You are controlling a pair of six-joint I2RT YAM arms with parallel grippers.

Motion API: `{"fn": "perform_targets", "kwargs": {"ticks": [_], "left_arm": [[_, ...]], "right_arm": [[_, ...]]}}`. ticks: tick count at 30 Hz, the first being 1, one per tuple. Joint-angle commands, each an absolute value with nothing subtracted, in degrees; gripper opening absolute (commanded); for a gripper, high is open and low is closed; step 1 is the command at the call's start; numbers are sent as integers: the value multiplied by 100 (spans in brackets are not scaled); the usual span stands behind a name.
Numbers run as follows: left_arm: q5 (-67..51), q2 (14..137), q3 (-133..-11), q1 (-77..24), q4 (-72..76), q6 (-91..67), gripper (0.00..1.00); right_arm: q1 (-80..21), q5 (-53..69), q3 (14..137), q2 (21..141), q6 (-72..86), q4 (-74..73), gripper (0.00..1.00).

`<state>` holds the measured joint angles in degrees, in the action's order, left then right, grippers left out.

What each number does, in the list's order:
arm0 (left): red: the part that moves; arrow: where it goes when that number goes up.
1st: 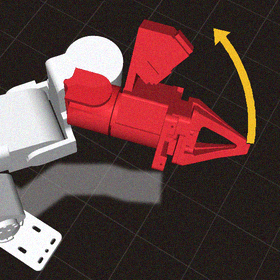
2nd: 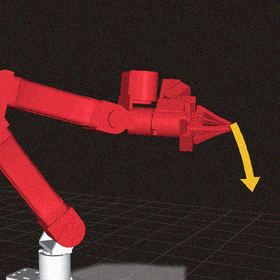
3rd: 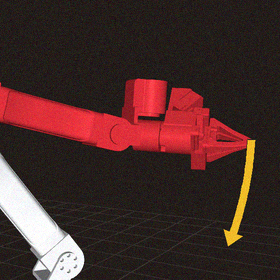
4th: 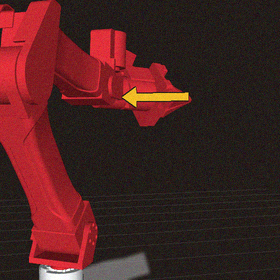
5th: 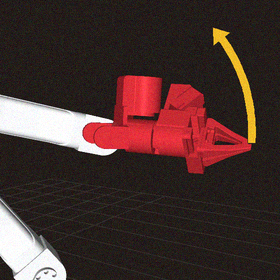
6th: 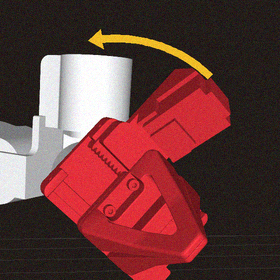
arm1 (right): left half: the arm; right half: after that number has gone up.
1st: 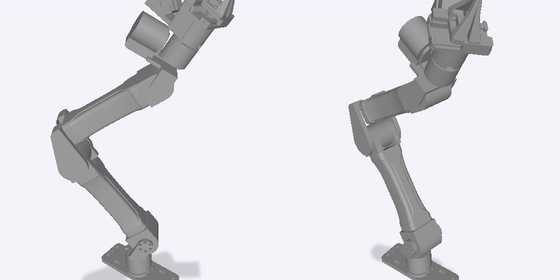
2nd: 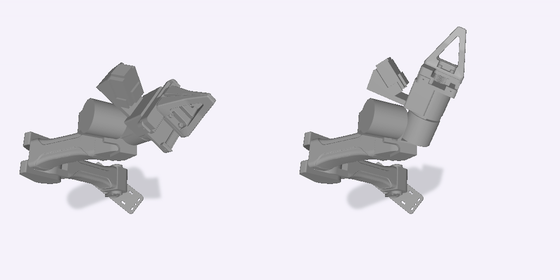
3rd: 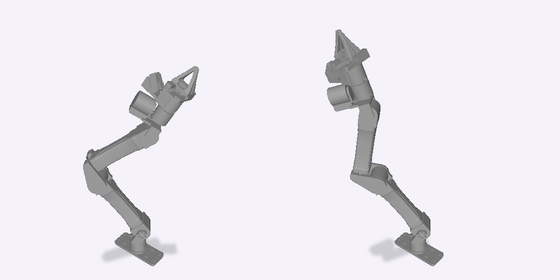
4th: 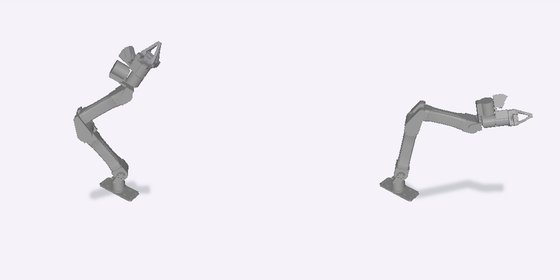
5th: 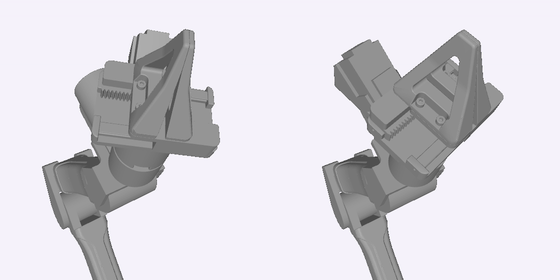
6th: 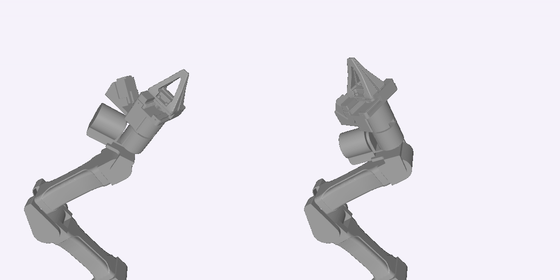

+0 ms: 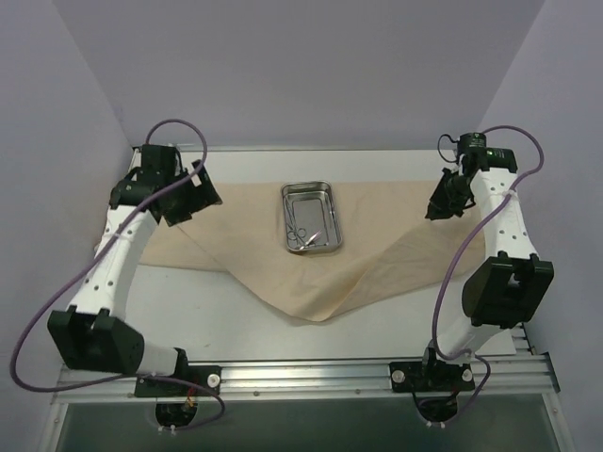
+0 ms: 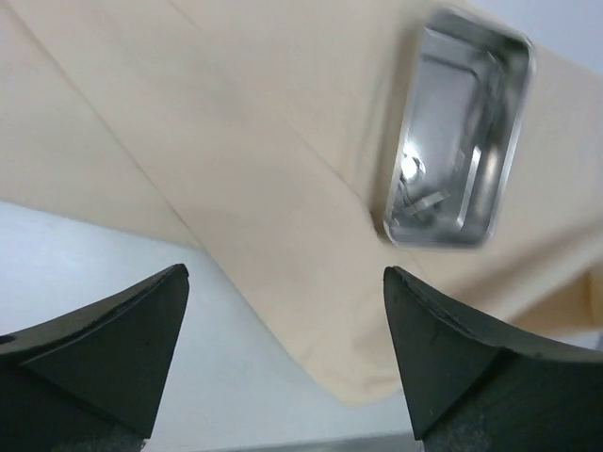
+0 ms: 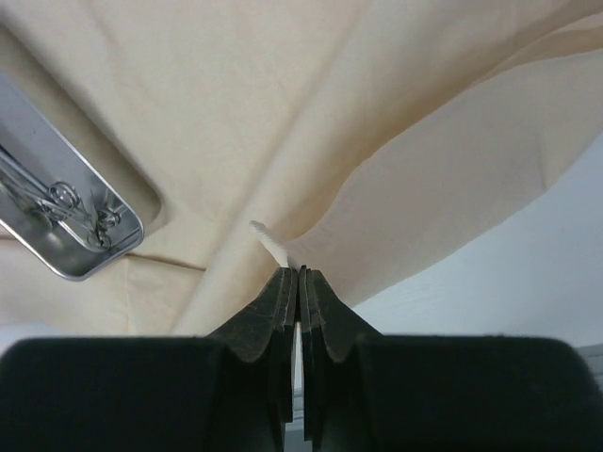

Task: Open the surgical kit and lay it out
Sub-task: Open the surgical kit at the center of the board.

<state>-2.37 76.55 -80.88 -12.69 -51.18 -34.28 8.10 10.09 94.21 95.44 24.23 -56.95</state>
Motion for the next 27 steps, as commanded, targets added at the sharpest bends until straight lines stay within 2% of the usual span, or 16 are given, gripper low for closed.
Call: {"fn": "perform_targets", "kwargs": {"ticks": [1, 3, 7, 10, 15, 21, 27], "left_arm": [[-316, 8664, -8664, -92, -5213, -2602, 97], [-142, 9391, -9288, 271, -5019, -2435, 97], [183, 10606, -10439, 711, -4825, -2197, 83], [167, 11503, -11257, 1010, -4781, -2232, 79], [263, 12767, -12171, 1300, -4720, -2215, 78], [896, 13797, -13525, 1441, -5079, -2214, 79], [1212, 14150, -13851, 1468, -4615, -2092, 76]], "right_arm": [[432, 1055, 9195, 9062, 2566, -5581, 0], [326, 1177, 9010, 8904, 2619, -5415, 0], [246, 1494, 8596, 8684, 2593, -5159, 0], [229, 1459, 8543, 8587, 2497, -5133, 0], [264, 1345, 8359, 8482, 2373, -5063, 0], [421, 1459, 8358, 8358, 2242, -5036, 0], [624, 1582, 8481, 8288, 2057, -5071, 0]]}}
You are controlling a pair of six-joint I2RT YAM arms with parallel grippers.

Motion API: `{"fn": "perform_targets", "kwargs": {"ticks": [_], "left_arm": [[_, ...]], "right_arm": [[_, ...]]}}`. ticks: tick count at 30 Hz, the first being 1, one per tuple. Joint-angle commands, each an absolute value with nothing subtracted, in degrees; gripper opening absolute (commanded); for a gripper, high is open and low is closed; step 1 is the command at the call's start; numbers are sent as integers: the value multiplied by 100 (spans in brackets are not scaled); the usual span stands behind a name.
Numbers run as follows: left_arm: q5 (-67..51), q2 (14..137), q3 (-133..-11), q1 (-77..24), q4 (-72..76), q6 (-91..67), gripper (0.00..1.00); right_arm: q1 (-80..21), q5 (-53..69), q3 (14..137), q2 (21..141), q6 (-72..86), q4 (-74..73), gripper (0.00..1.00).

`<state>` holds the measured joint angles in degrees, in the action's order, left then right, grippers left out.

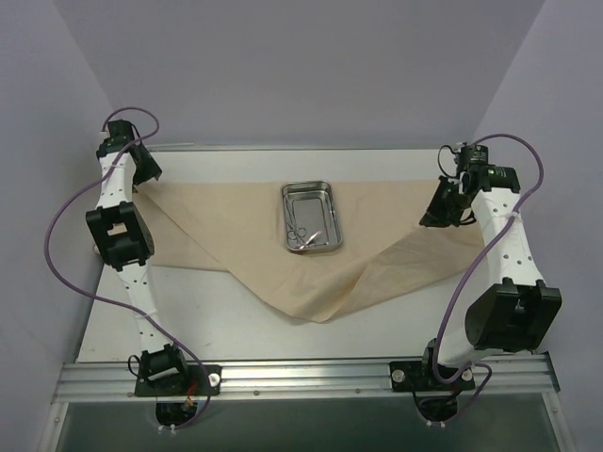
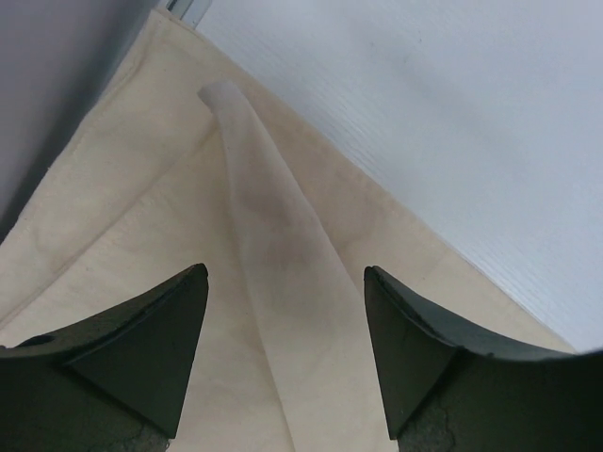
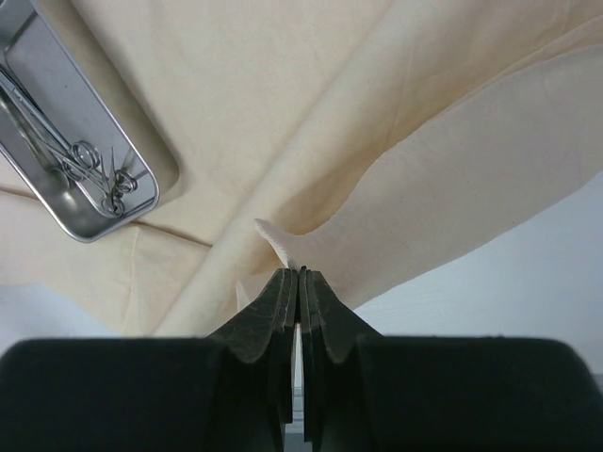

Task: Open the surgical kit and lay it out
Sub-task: Open the surgical kit at the center of the board.

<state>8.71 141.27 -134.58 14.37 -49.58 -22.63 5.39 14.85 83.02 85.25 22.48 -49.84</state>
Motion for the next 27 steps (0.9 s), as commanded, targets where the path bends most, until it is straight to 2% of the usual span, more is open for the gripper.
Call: {"fn": "perform_targets", "kwargs": {"ticks": [1, 11, 17, 18, 20, 21, 22, 23, 24, 27], "left_arm": [[1274, 14185, -13886, 1476, -4588, -2083, 76], [1231, 14871, -14651, 1635, -4562, -1942, 74], [1177, 15038, -14669, 1670, -4342, -1943, 63], [1178, 15055, -14678, 1679, -4316, -1934, 55], [1029, 15117, -14713, 1705, -4175, -1881, 46], [1002, 15161, -14765, 1714, -4149, -1846, 38], [1011, 15196, -14844, 1723, -4218, -1837, 20], [1028, 15257, -15036, 1731, -4297, -1837, 9], [1037, 15284, -15108, 1740, -4411, -1846, 2], [1063, 15004, -14996, 1775, -4920, -1977, 2]], "right_arm": [[668, 1591, 8473, 8297, 2057, -5106, 0], [1010, 1714, 8324, 8174, 2074, -5115, 0], [1169, 1670, 8297, 8156, 2083, -5124, 0], [1204, 1653, 8314, 8165, 2066, -5133, 0], [1213, 1591, 8323, 8165, 2065, -5124, 0], [1213, 1582, 8323, 8156, 2074, -5124, 0], [1222, 1556, 8341, 8165, 2074, -5141, 0], [1230, 1486, 8358, 8165, 2074, -5142, 0], [1239, 1459, 8376, 8174, 2083, -5150, 0], [1239, 1276, 8569, 8366, 2153, -5290, 0]]}}
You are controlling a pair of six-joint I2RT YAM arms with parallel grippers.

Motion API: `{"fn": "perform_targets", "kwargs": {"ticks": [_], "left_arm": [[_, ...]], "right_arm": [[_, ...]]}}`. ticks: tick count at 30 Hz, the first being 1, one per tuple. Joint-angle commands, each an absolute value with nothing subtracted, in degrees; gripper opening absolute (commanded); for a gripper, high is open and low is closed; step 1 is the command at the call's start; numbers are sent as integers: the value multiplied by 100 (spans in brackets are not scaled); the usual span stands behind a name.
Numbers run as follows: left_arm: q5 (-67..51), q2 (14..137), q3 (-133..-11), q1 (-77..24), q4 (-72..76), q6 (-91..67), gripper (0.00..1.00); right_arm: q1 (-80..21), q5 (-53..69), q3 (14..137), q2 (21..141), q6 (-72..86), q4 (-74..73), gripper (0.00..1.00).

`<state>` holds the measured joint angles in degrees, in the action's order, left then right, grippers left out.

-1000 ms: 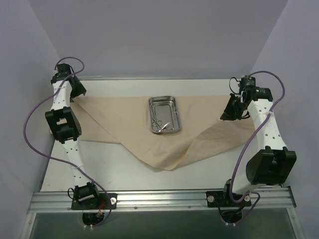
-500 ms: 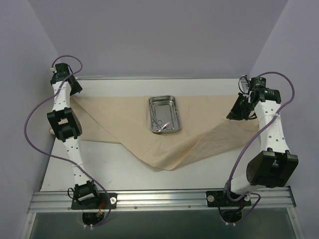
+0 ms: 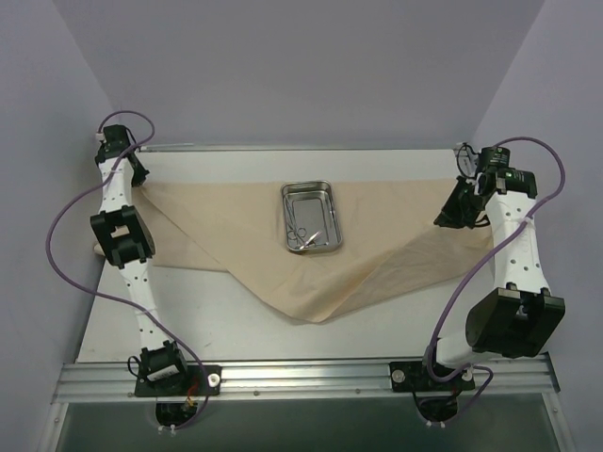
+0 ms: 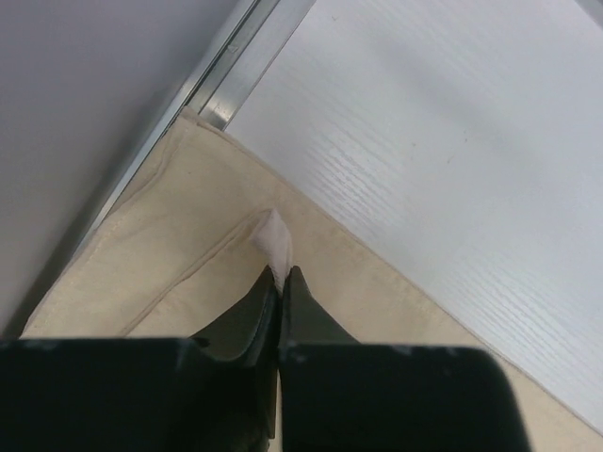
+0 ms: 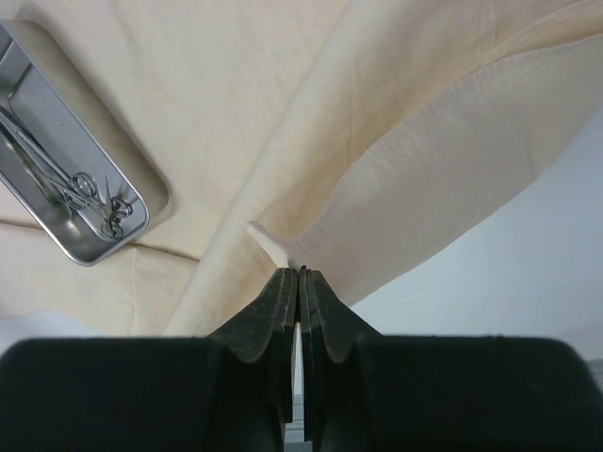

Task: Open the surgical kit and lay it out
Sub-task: Open the surgical kit at the center of the board.

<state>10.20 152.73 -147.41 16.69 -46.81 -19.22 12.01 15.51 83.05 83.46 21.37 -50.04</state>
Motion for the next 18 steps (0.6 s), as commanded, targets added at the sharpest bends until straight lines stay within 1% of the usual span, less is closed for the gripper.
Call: {"fn": "perform_targets", "kwargs": {"ticks": [1, 2, 3, 4, 5, 6, 7, 8, 9, 10, 11, 13, 14, 16, 18], "left_arm": [[1037, 14838, -14811, 1784, -5096, -2021, 2], [1028, 14383, -14549, 1793, -5159, -2152, 2], [985, 14101, -13911, 1793, -5185, -2179, 2], [958, 13828, -13556, 1793, -5229, -2214, 2], [915, 13225, -13179, 1802, -5221, -2311, 2], [818, 12923, -12818, 1802, -5221, -2329, 2], [713, 12642, -12162, 1802, -5264, -2390, 2], [616, 12073, -11833, 1802, -5273, -2417, 2], [598, 11780, -11534, 1802, -5326, -2426, 2], [606, 11499, -10879, 1802, -5422, -2487, 2], [537, 10913, -10559, 1810, -5405, -2505, 2], [589, 10365, -9961, 1854, -5475, -2514, 2], [615, 9892, -9471, 1898, -5510, -2401, 2], [755, 9450, -9046, 2091, -5781, -2364, 2], [738, 8774, -8334, 2337, -5888, -2180, 2]], "right_arm": [[1239, 1205, 8717, 8472, 2206, -5352, 0], [1239, 1126, 8814, 8681, 2215, -5457, 0], [1239, 986, 8885, 8771, 2215, -5554, 0], [1239, 915, 8938, 8876, 2206, -5668, 0], [1265, 818, 9121, 9094, 2197, -5782, 0], [1274, 739, 9227, 9218, 2189, -5905, 0], [1274, 730, 9333, 9324, 2162, -6054, 0], [1292, 729, 9447, 9438, 2206, -6073, 0], [1309, 756, 9492, 9474, 2241, -6091, 0], [1318, 895, 9527, 9518, 2285, -6108, 0], [1327, 966, 9571, 9614, 2303, -6117, 0], [1353, 1081, 9694, 9720, 2277, -6310, 0], [1371, 1081, 9747, 9816, 2233, -6441, 0], [1432, 967, 9817, 9774, 2171, -6688, 0], [1494, 783, 9695, 9669, 2188, -6750, 0]]}}
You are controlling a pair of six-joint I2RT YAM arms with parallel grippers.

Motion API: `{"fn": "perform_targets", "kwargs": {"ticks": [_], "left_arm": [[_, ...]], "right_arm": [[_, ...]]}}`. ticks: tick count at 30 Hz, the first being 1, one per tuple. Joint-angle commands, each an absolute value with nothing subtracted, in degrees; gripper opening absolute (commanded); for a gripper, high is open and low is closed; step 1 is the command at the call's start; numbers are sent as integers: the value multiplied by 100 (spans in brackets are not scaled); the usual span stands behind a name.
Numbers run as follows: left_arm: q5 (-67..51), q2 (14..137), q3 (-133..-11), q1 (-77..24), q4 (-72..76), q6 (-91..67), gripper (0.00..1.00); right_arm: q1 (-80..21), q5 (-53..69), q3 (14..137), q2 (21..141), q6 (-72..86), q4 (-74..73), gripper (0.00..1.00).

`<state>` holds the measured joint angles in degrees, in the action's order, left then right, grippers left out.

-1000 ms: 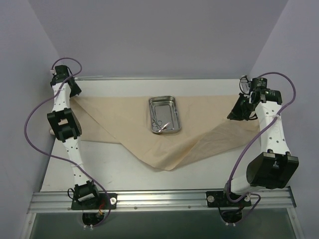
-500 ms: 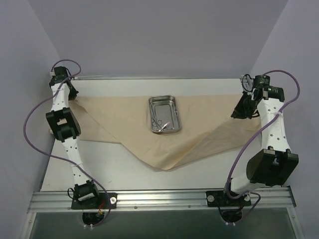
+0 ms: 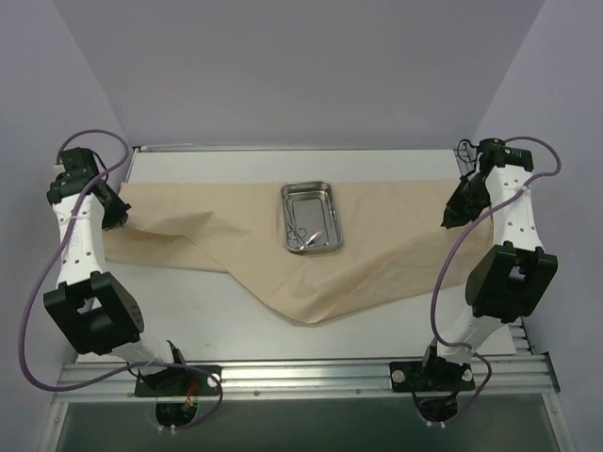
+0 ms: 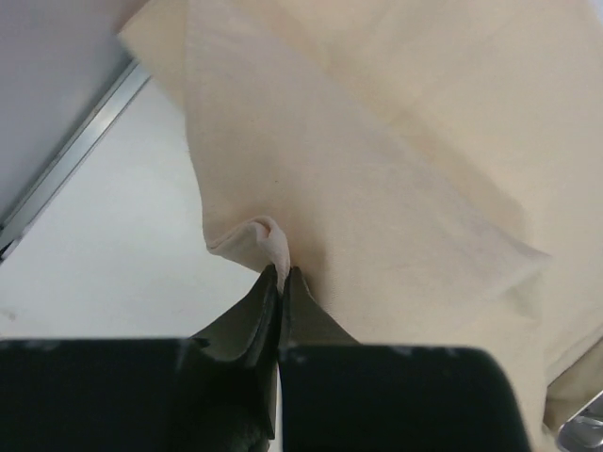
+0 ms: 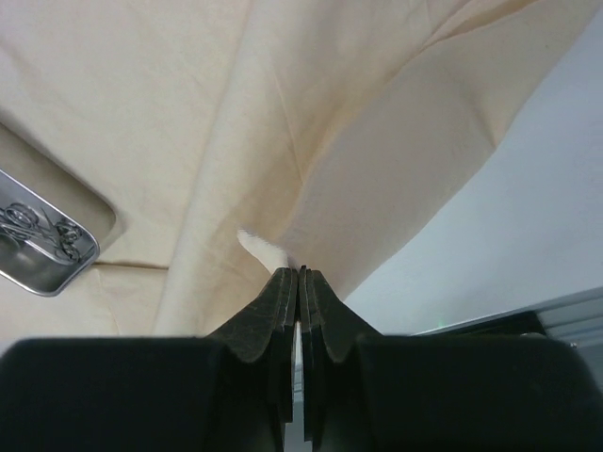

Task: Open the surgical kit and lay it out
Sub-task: Open the surgical kit at the center of the board.

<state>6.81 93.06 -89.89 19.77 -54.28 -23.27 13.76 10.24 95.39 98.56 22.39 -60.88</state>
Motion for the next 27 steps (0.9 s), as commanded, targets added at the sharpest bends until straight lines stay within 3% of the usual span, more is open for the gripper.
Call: {"fn": "perform_targets", "kwargs": {"ticks": [1, 6, 19, 27], "left_arm": [[817, 8554, -8088, 2582, -6010, -2171, 2], [1467, 6866, -6900, 2716, -6266, -2610, 2], [3013, 5371, -7137, 2540, -7619, -3945, 3], [4051, 4685, -7277, 2040, -8103, -4851, 26]], "right_arm": [[1564, 739, 9477, 9511, 2206, -6750, 0], [1749, 590, 8843, 9045, 2154, -6785, 0], [1740, -1370, 8913, 7762, 2294, -6768, 0], [1591, -1951, 8298, 6760, 2531, -6715, 0]]}}
